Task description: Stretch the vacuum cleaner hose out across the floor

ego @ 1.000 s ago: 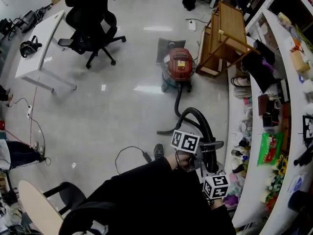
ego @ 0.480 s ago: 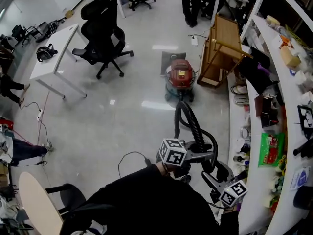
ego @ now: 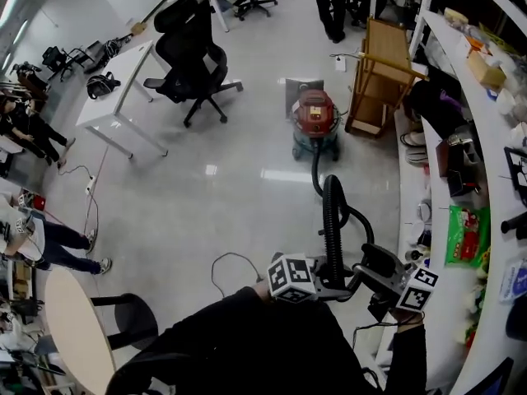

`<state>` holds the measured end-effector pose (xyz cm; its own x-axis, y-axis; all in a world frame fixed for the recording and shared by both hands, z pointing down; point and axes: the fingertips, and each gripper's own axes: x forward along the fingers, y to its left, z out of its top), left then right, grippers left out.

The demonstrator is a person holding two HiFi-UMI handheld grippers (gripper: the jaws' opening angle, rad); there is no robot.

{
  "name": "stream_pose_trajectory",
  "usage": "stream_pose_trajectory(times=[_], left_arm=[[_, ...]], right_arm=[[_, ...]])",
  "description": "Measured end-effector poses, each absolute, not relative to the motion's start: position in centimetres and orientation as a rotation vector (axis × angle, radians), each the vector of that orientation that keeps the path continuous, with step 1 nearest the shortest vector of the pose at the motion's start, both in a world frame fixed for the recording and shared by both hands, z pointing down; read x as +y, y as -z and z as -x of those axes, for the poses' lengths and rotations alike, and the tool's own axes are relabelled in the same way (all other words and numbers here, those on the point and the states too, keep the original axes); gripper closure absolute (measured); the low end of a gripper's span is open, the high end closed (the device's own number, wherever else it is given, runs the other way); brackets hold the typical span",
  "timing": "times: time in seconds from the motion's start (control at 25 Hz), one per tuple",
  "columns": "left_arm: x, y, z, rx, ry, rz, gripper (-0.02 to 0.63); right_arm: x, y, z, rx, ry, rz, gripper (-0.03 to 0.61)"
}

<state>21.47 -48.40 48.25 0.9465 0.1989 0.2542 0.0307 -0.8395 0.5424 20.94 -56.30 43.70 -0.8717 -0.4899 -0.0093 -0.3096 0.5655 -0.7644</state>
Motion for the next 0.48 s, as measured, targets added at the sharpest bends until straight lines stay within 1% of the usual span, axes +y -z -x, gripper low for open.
stream_pose_trajectory(times=[0.08,0.16,0.28,0.36,0.4,0.48], left_arm=[[-45.5,-49.0,-20.8,0.253,-0.580,-2.636,0.414],[-42.8,-49.8,-19.9,0.355,-0.756,-2.705,0.413],[-39.1,-51.0,-17.9,0.484,-0.955,-2.729,0.410],[-37.6,-51.3,-16.1,0.528,-1.008,-2.721,0.407],[-37.2,-51.6,-15.0,0.546,-1.033,-2.721,0.407],[-36.6,-52.8,-12.4,0.584,-1.107,-2.733,0.404]], right_arm=[[-56.4,-44.2,-18.5,2.469,1.366,0.498,0.246],[-56.2,-43.5,-16.2,2.349,1.470,0.338,0.245],[-54.6,-41.6,-12.4,2.315,1.461,0.198,0.246],[-53.6,-41.7,-10.2,2.350,1.413,0.267,0.249],[-53.2,-42.0,-9.5,2.361,1.385,0.329,0.280],[-52.2,-42.4,-8.3,2.348,1.336,0.420,0.311]])
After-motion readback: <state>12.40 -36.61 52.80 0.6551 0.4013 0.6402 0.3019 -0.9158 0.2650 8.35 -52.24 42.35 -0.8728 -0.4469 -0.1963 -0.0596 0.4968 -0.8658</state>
